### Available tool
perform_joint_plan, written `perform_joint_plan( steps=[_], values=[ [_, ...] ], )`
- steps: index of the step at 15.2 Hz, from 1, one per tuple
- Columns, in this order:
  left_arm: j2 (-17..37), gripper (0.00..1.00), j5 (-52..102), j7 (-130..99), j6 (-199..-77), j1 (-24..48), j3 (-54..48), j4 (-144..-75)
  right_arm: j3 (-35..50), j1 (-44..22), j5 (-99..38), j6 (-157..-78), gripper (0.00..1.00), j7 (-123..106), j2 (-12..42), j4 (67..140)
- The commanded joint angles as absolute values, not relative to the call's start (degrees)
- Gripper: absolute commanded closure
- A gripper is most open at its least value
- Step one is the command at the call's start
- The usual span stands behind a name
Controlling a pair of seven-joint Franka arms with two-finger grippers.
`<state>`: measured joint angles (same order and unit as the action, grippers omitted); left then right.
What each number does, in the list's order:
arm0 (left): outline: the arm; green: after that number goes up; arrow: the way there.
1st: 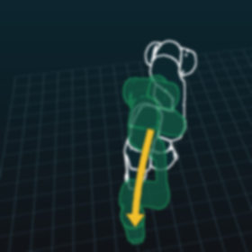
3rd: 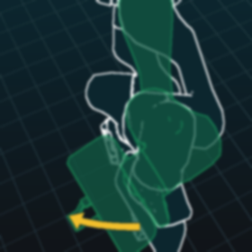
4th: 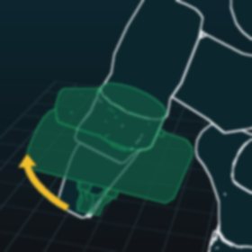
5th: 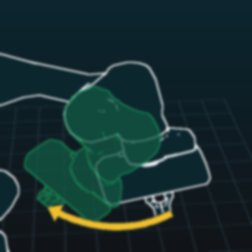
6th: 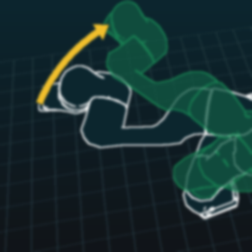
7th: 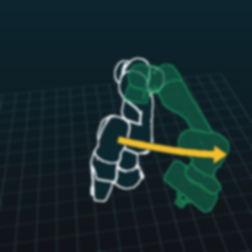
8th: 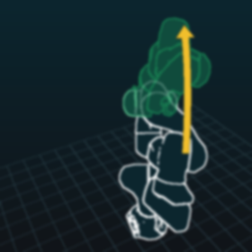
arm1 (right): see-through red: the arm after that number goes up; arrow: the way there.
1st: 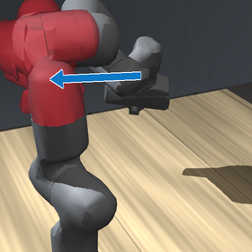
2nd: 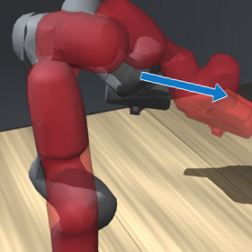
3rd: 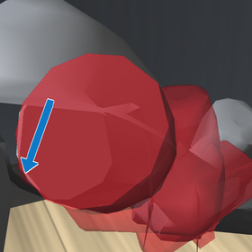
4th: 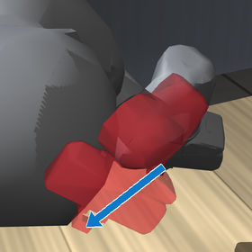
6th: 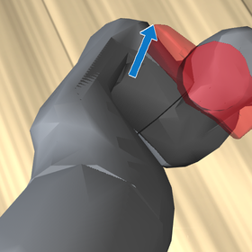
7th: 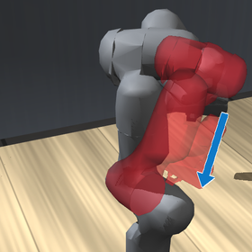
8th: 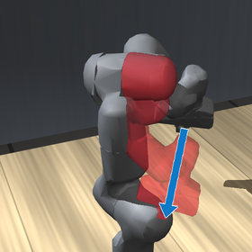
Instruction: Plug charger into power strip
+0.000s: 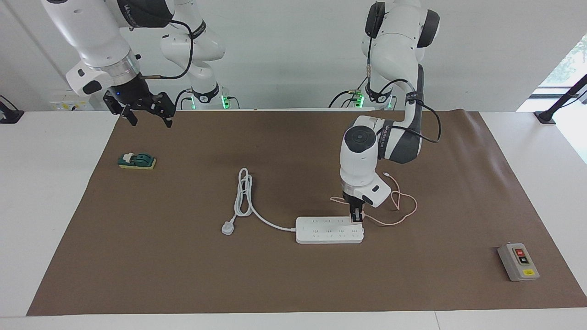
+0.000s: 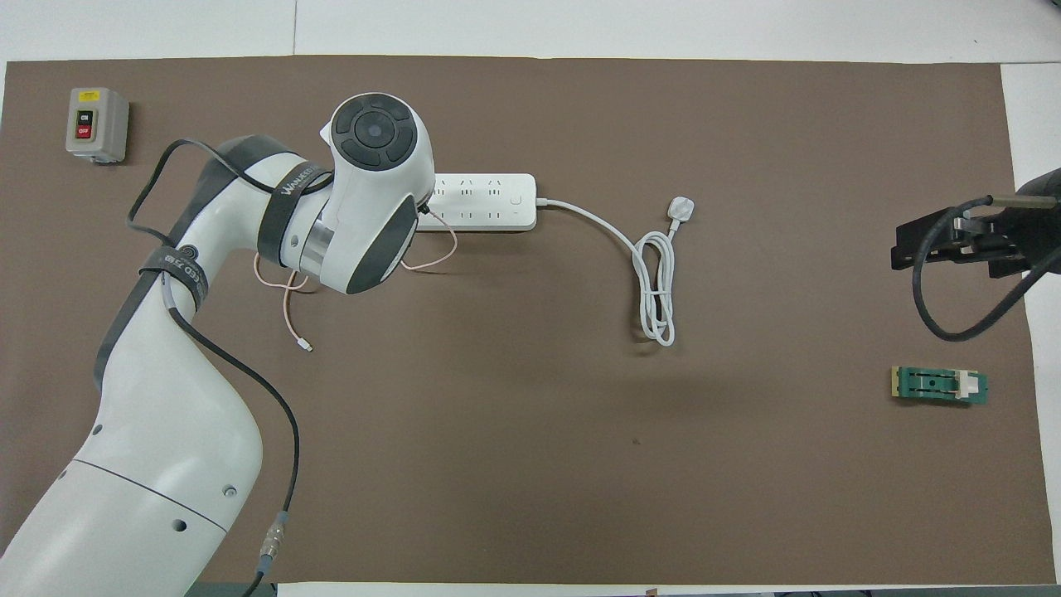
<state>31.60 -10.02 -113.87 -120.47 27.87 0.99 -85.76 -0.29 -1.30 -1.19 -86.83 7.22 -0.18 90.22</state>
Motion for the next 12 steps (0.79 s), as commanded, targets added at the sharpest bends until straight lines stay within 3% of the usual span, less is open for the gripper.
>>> perform_joint_plan(
  steps=[1, 12],
  values=[
    [30.9, 1.0, -10.5, -113.8, -122.9, 28.4, 1.0, -89.4, 0.5, -0.2, -0.4, -86.8, 0.0, 6.2, -1.1, 91.2],
    [30.0, 1.0, -10.5, -113.8, -124.5, 29.0, 1.0, -92.0, 0.6, -0.2, -0.4, -86.8, 0.0, 6.2, -1.1, 91.2]
  ],
)
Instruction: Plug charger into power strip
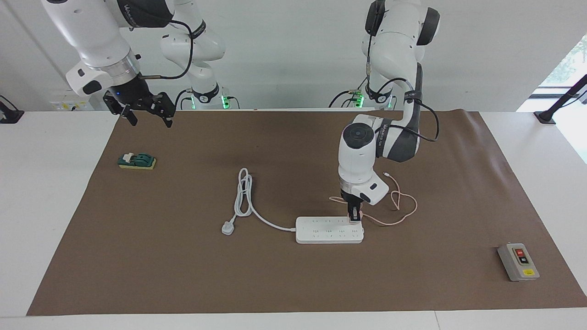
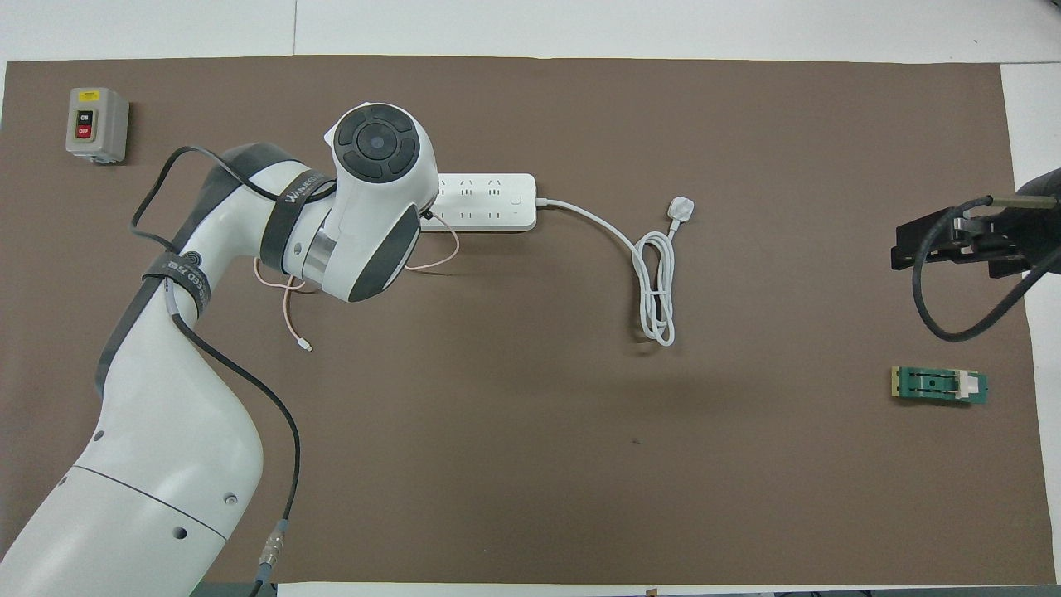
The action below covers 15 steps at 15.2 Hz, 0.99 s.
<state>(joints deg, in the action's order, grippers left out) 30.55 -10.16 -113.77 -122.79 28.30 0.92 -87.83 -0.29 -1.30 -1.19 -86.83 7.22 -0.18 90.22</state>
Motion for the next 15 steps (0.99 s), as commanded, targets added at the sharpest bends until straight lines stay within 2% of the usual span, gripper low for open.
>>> perform_joint_plan(
  steps=[1, 15],
  values=[
    [30.0, 1.0, -10.5, -113.7, -124.5, 28.9, 1.0, -92.0, 0.5, -0.2, -0.4, -86.8, 0.0, 6.2, -1.1, 91.2],
    [30.1, 1.0, -10.5, -111.9, -123.3, 26.5, 0.9, -91.0, 0.6, -0.2, -0.4, -86.8, 0.0, 6.2, -1.1, 91.2]
  ],
)
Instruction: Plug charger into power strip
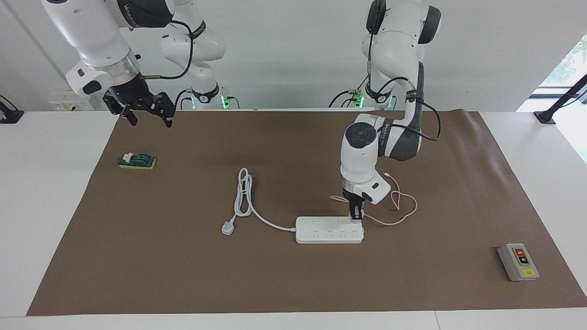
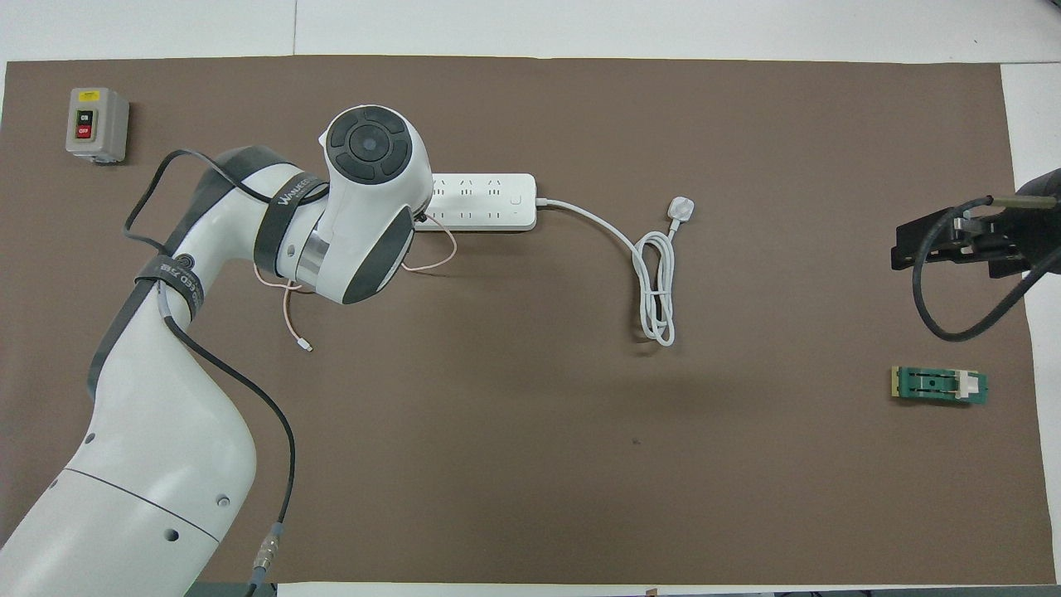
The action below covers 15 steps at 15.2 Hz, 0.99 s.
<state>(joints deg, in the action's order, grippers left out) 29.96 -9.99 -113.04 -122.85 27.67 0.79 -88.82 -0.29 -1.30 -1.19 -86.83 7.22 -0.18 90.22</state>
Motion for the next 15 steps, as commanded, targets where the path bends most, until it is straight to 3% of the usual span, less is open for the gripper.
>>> perform_joint_plan(
  steps=[1, 15],
  values=[
    [30.1, 1.0, -10.5, -111.8, -123.4, 26.5, 0.9, -91.0, 0.6, -0.2, -0.4, -86.8, 0.0, 6.2, -1.1, 91.2],
    [32.3, 1.0, -10.0, -109.9, -119.1, 23.1, -3.1, -87.9, 0.6, -0.2, -0.4, -86.8, 0.0, 6.2, -1.1, 91.2]
  ],
)
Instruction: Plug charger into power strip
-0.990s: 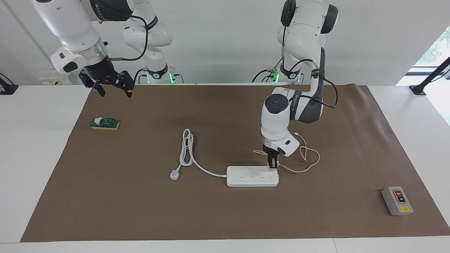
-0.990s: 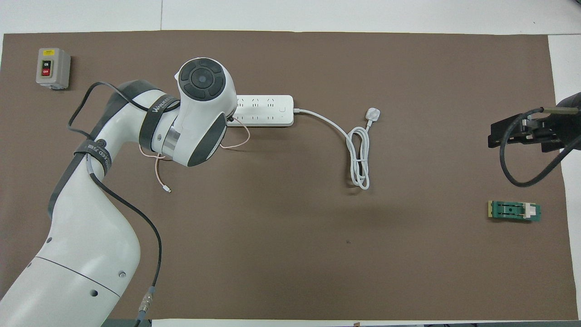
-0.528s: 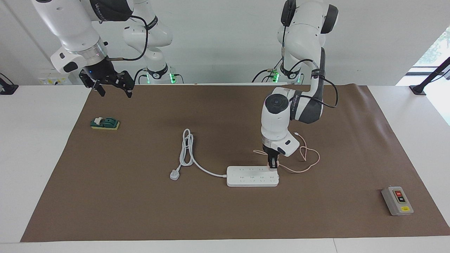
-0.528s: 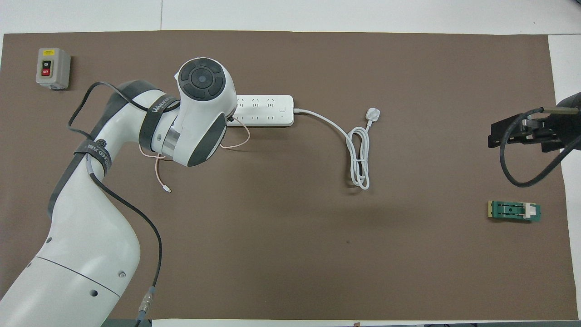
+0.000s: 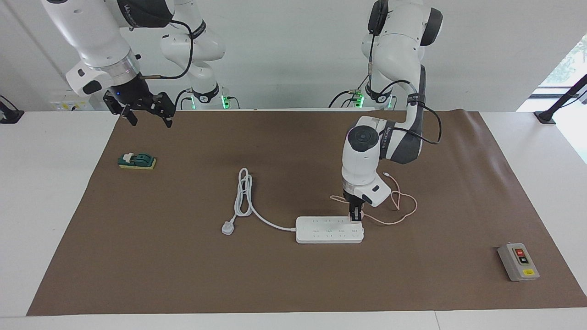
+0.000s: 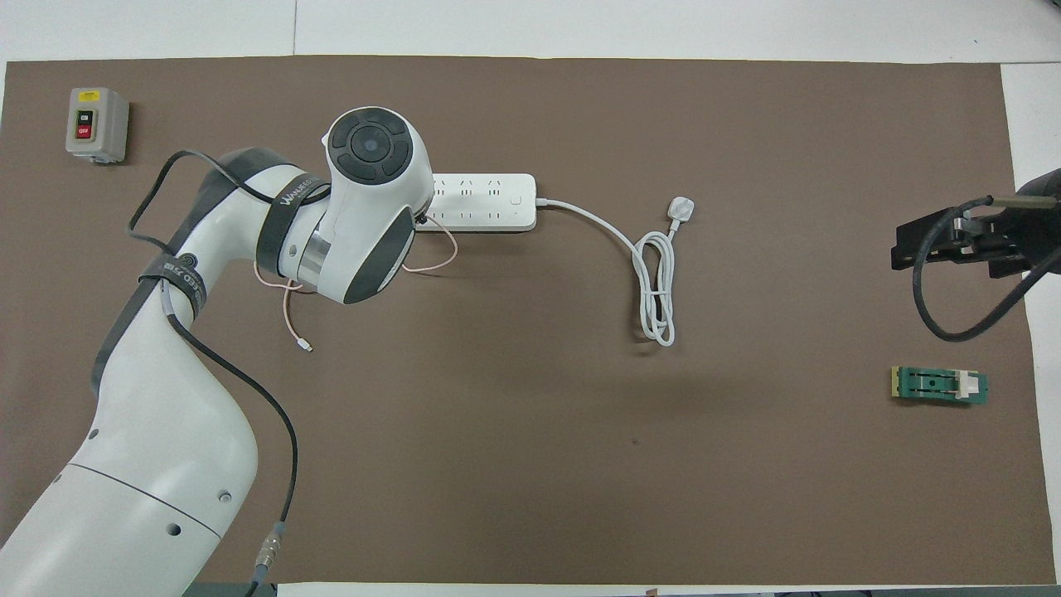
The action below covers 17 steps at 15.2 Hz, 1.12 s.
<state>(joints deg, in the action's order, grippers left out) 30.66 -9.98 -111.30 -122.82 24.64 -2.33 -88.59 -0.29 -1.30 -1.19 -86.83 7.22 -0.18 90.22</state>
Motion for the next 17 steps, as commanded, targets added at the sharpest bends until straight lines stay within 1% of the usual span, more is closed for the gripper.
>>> perform_joint_plan(
  steps=[1, 2, 4, 5, 14, 16, 17],
  values=[
    [32.7, 1.0, -10.0, -110.0, -117.9, 23.1, -3.2, -86.9, 0.6, -0.2, -0.4, -86.8, 0.0, 6.2, -1.1, 91.2],
    [33.6, 1.0, -9.9, -110.0, -116.0, 23.1, -3.2, -85.2, 0.6, -0.2, -0.4, -86.8, 0.0, 6.2, -1.1, 91.2],
    [39.0, 1.0, -9.1, -109.9, -109.6, 23.1, -3.5, -76.6, 0.6, -0.2, -0.4, -86.8, 0.0, 6.2, -1.1, 91.2],
    [39.4, 1.0, -8.5, -109.9, -108.9, 22.9, -3.6, -75.4, 0.6, -0.2, -0.4, -86.8, 0.0, 6.2, -1.1, 91.2],
    [39.1, 1.0, -8.2, -111.4, -109.5, 24.7, -3.6, -75.8, 0.6, -0.2, -0.4, -86.8, 0.0, 6.2, -1.1, 91.2],
    [38.6, 1.0, -8.4, -112.9, -109.9, 24.9, -3.6, -76.7, 0.6, -0.2, -0.4, -86.8, 0.0, 6.2, -1.1, 91.2],
    [38.2, 1.0, -8.6, -113.0, -111.4, 25.0, -3.7, -78.6, 0.5, -0.2, -0.4, -86.8, 0.0, 6.2, -1.1, 91.2]
  ],
)
